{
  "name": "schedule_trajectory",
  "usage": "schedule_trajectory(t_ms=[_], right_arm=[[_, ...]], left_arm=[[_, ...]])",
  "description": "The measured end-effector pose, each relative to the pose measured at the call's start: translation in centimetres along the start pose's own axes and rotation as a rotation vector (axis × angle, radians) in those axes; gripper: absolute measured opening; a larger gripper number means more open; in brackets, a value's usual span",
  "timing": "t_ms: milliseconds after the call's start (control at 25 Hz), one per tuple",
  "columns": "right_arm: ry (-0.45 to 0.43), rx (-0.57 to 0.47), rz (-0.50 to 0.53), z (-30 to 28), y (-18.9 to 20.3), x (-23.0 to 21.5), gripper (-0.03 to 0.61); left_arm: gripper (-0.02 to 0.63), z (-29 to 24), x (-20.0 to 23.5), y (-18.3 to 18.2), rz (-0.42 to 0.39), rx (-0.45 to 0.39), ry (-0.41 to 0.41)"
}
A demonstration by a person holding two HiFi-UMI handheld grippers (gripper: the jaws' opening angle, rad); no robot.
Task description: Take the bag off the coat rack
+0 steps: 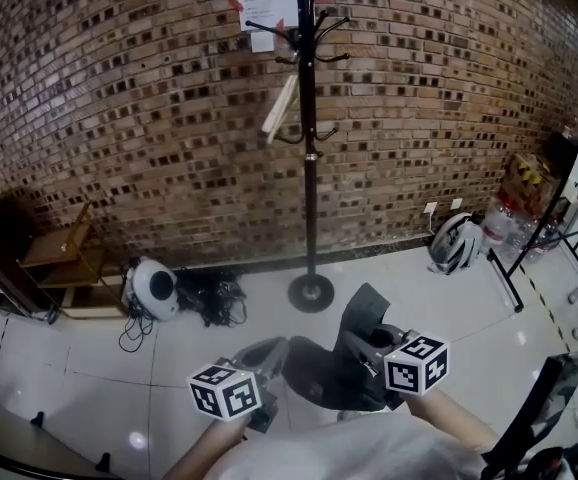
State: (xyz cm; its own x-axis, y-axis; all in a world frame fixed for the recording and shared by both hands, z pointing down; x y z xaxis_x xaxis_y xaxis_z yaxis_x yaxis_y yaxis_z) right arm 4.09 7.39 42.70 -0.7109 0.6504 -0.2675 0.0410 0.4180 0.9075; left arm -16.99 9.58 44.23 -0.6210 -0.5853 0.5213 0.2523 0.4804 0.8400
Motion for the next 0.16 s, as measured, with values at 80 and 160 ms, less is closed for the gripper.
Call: schedule_trajectory(t_ms=[80,160], right_arm=[[-0.001,0.003,-0.005,-0.14,0.17,-0.12,0.021],[-0.004,0.008,-0.008,-0.26,0.42,-0.17,0.021]], left_arm=[[0.000,-0.16,0.06,0.05,0.000,0.002,0.001],[0.000,-0.27,0.13,0.17,0.000,0.004,0.000]])
Point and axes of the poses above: the fingertips, and each gripper's own axes: z backward along the fingers, x to its left, y out of its underside, the point moved 7 cm from there along z, backward along the fingers, and after that the axes turned 4 degrees about y, right-handed, at the moved point
